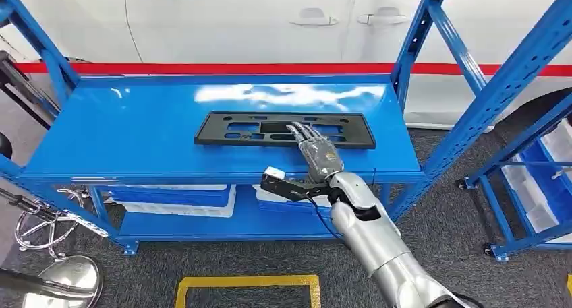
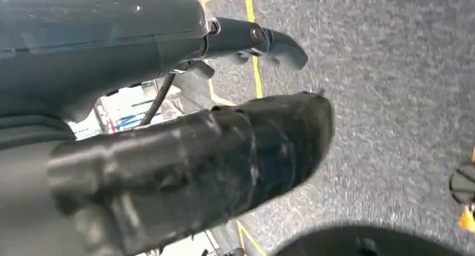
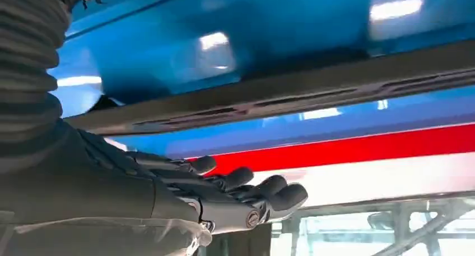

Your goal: Take the parts from the cabinet and place them on the table.

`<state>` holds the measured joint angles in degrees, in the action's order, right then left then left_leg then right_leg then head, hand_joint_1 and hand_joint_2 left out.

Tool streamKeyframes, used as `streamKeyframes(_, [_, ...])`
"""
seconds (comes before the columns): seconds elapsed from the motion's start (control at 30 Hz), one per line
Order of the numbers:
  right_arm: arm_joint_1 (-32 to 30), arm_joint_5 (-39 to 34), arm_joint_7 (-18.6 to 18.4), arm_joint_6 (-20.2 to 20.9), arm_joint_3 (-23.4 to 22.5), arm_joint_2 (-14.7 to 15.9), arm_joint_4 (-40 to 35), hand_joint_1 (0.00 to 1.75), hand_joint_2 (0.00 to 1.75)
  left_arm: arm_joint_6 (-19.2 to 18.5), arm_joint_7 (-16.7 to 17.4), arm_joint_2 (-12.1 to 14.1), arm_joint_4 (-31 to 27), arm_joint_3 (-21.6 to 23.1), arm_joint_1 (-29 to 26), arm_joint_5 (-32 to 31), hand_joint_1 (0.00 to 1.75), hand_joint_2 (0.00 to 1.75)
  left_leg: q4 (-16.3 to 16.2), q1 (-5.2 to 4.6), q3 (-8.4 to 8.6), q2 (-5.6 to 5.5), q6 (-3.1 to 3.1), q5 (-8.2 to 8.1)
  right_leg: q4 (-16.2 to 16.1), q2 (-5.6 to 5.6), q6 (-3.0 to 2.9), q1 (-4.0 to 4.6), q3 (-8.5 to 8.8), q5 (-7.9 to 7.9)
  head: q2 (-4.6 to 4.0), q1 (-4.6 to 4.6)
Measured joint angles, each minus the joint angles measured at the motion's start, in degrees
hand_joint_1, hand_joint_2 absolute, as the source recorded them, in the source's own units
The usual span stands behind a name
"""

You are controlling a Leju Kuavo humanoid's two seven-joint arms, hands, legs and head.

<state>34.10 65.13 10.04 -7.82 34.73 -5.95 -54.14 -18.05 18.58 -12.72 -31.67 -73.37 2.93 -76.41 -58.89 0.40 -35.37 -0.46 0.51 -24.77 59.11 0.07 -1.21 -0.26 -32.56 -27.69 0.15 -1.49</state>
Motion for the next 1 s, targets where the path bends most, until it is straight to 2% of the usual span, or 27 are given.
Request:
streamKeyframes(0.03, [0.2, 0.9, -0.6, -0.7, 0.0, -0.1, 0.2, 0.00, 1.75, 0.0, 0.0, -0.1, 0.0, 0.0, 0.1, 0.1, 0.00, 0.00, 0.7, 0.58, 0.56, 0.04, 0.44, 0.23, 0.1, 0.03, 0.44, 0.33, 0.19, -0.33, 0.00, -0.02])
streamKeyframes(0.07, [0.2, 1.6, -1.1, -1.2, 0.0, -0.1, 0.5, 0.00, 1.75, 0.0, 0.0, -0.2, 0.0, 0.0, -0.1, 0.1, 0.00, 0.00, 1.2, 0.69, 1.09, 0.10, 0.74, 0.28, 1.3, 0.10, 0.69, 0.01, -0.22, -1.10, 0.00, 0.04])
streamKeyframes(0.1, [0.5, 2.0, -1.4, -1.6, 0.0, -0.1, 0.9, 0.00, 1.75, 0.0, 0.0, -0.2, 0.0, 0.0, -0.1, 0.1, 0.00, 0.00, 1.3, 0.71, 1.28, 0.21, 1.20, 0.17, 4.2, 0.02, 0.87, -0.04, -1.65, -2.69, 0.00, 0.11])
streamKeyframes(0.17, [0.6, 2.5, -1.8, -1.7, 0.0, -0.1, 2.2, 0.00, 1.75, 0.0, 0.0, -0.2, 0.0, 0.0, 0.0, 0.2, 0.00, 0.00, 1.3, 0.70, 1.38, 0.23, 1.48, -0.05, 13.2, 0.02, 1.29, -0.34, -6.58, -6.13, 0.00, 0.09])
streamKeyframes(0.2, [0.5, 2.7, -2.0, -1.8, 0.0, -0.1, 3.1, 0.00, 1.75, 0.0, -0.1, -0.2, 0.0, 0.0, 0.0, 0.2, 0.00, 0.00, 1.3, 0.69, 1.42, 0.19, 1.52, -0.19, 16.7, 0.02, 1.45, -0.46, -8.85, -6.89, 0.00, 0.13])
streamKeyframes(0.23, [0.5, 2.7, -2.1, -1.8, 0.0, -0.1, 3.6, 0.00, 1.75, 0.0, -0.1, -0.2, 0.0, 0.0, -0.1, 0.2, 0.00, 0.00, 1.2, 0.70, 1.54, 0.13, 1.47, -0.37, 17.6, -0.01, 1.55, -0.58, -9.97, -6.22, 0.00, 0.11])
streamKeyframes(0.27, [0.5, 2.7, -2.1, -1.8, 0.0, -0.1, 4.4, 0.00, 1.75, 0.0, -0.1, -0.3, 0.0, 0.0, -0.1, 0.2, 0.00, 0.00, 1.1, 0.73, 1.77, 0.09, 1.41, -0.63, 15.9, -0.04, 1.59, -0.70, -9.66, -4.25, 0.00, 0.13])
streamKeyframes(0.33, [0.8, 2.7, -2.1, -1.9, -0.2, -0.1, 5.2, 0.00, 1.75, 0.0, -0.2, -0.4, 0.0, 0.0, -0.1, 0.3, 0.00, 0.00, 0.8, 0.78, 2.54, 0.02, 1.08, -1.29, 6.8, -0.08, 1.42, -0.92, -5.78, 1.66, 0.00, 0.13])
streamKeyframes(0.37, [0.9, 2.7, -2.1, -2.0, -0.3, -0.1, 5.5, 0.00, 1.75, 0.0, -0.2, -0.4, 0.0, 0.0, -0.2, 0.3, 0.00, 0.00, 0.7, 0.77, 2.71, 0.02, 0.75, -1.72, 2.1, -0.18, 1.27, -0.98, -3.97, 3.26, 0.00, 0.13])
streamKeyframes(0.4, [1.3, 2.5, -1.9, -2.2, -0.5, -0.2, 6.1, 0.00, 1.75, 0.2, -0.3, -0.4, 0.0, 0.0, -0.1, 0.3, 0.00, 0.00, 0.4, 0.36, 2.50, -0.02, 0.35, -1.94, 1.4, -0.14, 1.16, -0.55, -3.53, 2.40, 0.00, 0.13])
streamKeyframes(0.43, [1.4, 2.5, -1.8, -2.2, -0.8, -0.5, 6.4, 0.00, 1.75, 0.3, -0.3, -0.4, 0.0, 0.0, 0.0, 0.4, 0.00, 0.00, 0.4, 0.37, 2.25, -0.03, 0.05, -1.93, 1.1, 0.02, 0.89, -0.46, -3.13, 2.05, 0.00, 0.15])
streamKeyframes(0.5, [1.3, 2.5, -1.6, -2.2, -1.4, -0.8, 6.8, 0.00, 1.75, 0.6, -0.4, -0.4, 0.0, 0.0, 0.0, 0.5, 0.00, 0.00, 0.8, 0.41, 2.51, 0.06, -0.62, -1.90, 1.1, 0.21, 0.51, -0.27, -3.34, 1.90, 0.00, 0.07])
streamKeyframes(0.57, [1.4, 2.5, -1.6, -2.2, -1.8, -1.2, 6.9, 0.00, 1.75, 0.6, -0.5, -0.4, 0.0, 0.0, 0.0, 0.7, 0.00, 0.00, 0.1, 0.59, 2.71, 0.19, -1.24, -2.74, 0.2, 0.22, -0.35, -0.83, -2.31, 1.99, 0.00, 0.07])
streamKeyframes(0.6, [1.6, 2.5, -1.6, -2.1, -2.0, -1.4, 7.0, 0.00, 1.75, 0.6, -0.5, -0.4, 0.0, 0.0, 0.0, 0.7, 0.00, 0.00, -2.5, 0.60, 1.61, 0.18, -1.31, -4.15, 0.1, 0.15, -0.78, -0.83, -1.99, 1.81, 0.00, 0.07])
streamKeyframes(0.67, [1.7, 2.5, -1.5, -2.0, -2.2, -1.8, 7.0, 0.00, 1.75, 0.7, -0.5, -0.4, 0.1, 0.0, 0.1, 0.8, 0.00, 0.00, -11.1, 0.63, -3.06, 0.17, -1.56, -7.88, 0.1, 0.00, -1.29, -0.58, -1.69, 1.48, 0.00, 0.04])
streamKeyframes(0.7, [1.6, 2.6, -1.5, -1.9, -2.3, -1.9, 7.2, 0.00, 1.75, 0.7, -0.5, -0.3, 0.2, 0.0, 0.0, 0.8, 0.00, 0.00, -15.3, 0.64, -5.54, 0.17, -1.64, -9.07, 0.1, -0.05, -1.50, -0.41, -1.55, 1.30, 0.00, 0.09])
streamKeyframes(0.73, [1.6, 2.7, -1.5, -1.7, -2.3, -2.0, 7.4, 0.00, 1.75, 0.7, -0.6, -0.3, 0.3, 0.0, 0.0, 0.8, 0.00, 0.00, -17.2, 0.64, -7.02, 0.17, -1.68, -8.85, 0.1, -0.03, -1.56, -0.24, -1.36, 1.12, 0.00, 0.04])
streamKeyframes(0.77, [1.5, 2.8, -1.5, -1.7, -2.4, -2.1, 7.5, 0.00, 1.75, 0.7, -0.6, -0.3, 0.4, 0.0, 0.0, 0.8, 0.00, 0.00, -16.1, 0.64, -6.95, 0.17, -1.57, -7.11, 0.2, 0.04, -1.55, -0.17, -1.05, 0.88, 0.00, 0.07])
streamKeyframes(0.8, [1.5, 2.9, -1.5, -1.8, -2.4, -2.3, 7.7, 0.00, 1.75, 0.7, -0.6, -0.2, 0.5, 0.0, -0.1, 0.8, 0.00, 0.00, -12.7, 0.64, -5.71, 0.17, -1.39, -4.48, 0.2, 0.17, -1.52, -0.09, -0.69, 0.62, 0.00, 0.07])
streamKeyframes(0.87, [1.5, 3.1, -1.6, -1.9, -2.4, -2.6, 7.9, 0.00, 1.75, 0.8, -0.8, -0.2, 0.5, 0.0, -0.2, 0.8, 0.00, 0.00, -2.5, 0.56, -1.16, 0.17, -0.67, 1.27, 0.3, 0.28, -1.28, 0.04, 0.24, -0.08, 0.00, 0.07])
streamKeyframes(0.9, [1.6, 3.1, -1.6, -1.9, -2.5, -2.7, 8.0, 0.00, 1.75, 0.8, -0.8, -0.1, 0.6, 0.0, -0.3, 0.8, 0.00, 0.00, -1.1, 0.24, -0.19, 0.12, -0.27, 0.34, 0.3, 0.28, -1.01, 0.21, 0.33, -0.33, 0.00, 0.11])
streamKeyframes(0.93, [1.7, 3.2, -1.6, -2.0, -2.5, -2.8, 8.2, 0.00, 1.75, 0.8, -0.9, -0.1, 0.6, 0.0, 0.0, 0.8, 0.00, 0.00, 0.3, 0.02, 0.21, 0.13, -0.08, 0.08, 0.5, 0.32, -0.71, 0.32, 0.08, -0.45, 0.00, 0.04])
streamKeyframes(1.0, [1.6, 3.2, -1.6, -2.1, -2.5, -3.0, 8.5, 0.00, 1.75, 0.8, -0.9, -0.1, 0.7, 0.0, 0.0, 0.8, 0.00, 0.00, 0.1, -0.18, 0.19, 0.11, 0.17, -0.07, 0.1, 0.21, -0.18, 0.11, 0.25, -0.51, 0.00, 0.07])
